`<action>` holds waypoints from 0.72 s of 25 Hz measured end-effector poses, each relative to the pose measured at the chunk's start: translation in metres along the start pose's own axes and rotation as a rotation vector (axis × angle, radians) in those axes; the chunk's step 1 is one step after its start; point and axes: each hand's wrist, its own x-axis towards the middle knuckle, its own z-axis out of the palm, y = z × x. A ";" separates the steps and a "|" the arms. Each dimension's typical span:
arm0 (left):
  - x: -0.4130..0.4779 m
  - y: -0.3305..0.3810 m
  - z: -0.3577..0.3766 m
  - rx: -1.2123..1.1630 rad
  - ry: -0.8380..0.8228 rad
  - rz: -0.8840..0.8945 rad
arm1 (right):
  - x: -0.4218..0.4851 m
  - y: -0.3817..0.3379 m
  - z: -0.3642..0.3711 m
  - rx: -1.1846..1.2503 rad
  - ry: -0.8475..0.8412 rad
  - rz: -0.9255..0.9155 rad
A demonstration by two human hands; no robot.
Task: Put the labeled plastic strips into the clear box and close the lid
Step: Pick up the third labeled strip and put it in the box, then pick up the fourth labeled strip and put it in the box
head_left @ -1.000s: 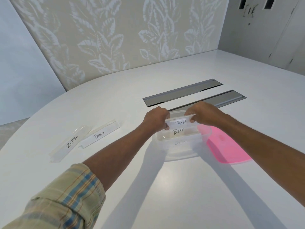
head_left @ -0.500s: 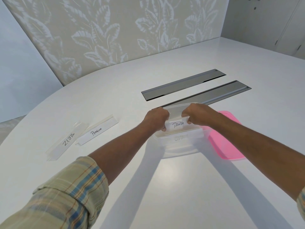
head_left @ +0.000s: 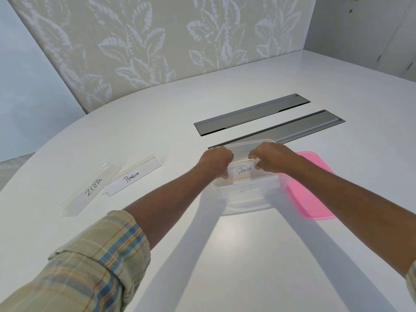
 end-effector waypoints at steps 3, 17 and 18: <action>-0.004 -0.004 -0.005 -0.123 0.099 0.032 | -0.004 -0.003 -0.009 0.017 0.013 0.014; -0.090 -0.062 -0.033 -0.403 0.448 -0.145 | 0.008 -0.087 -0.068 0.000 0.159 -0.052; -0.096 -0.072 -0.031 -0.405 0.447 -0.166 | 0.012 -0.096 -0.071 0.012 0.169 -0.062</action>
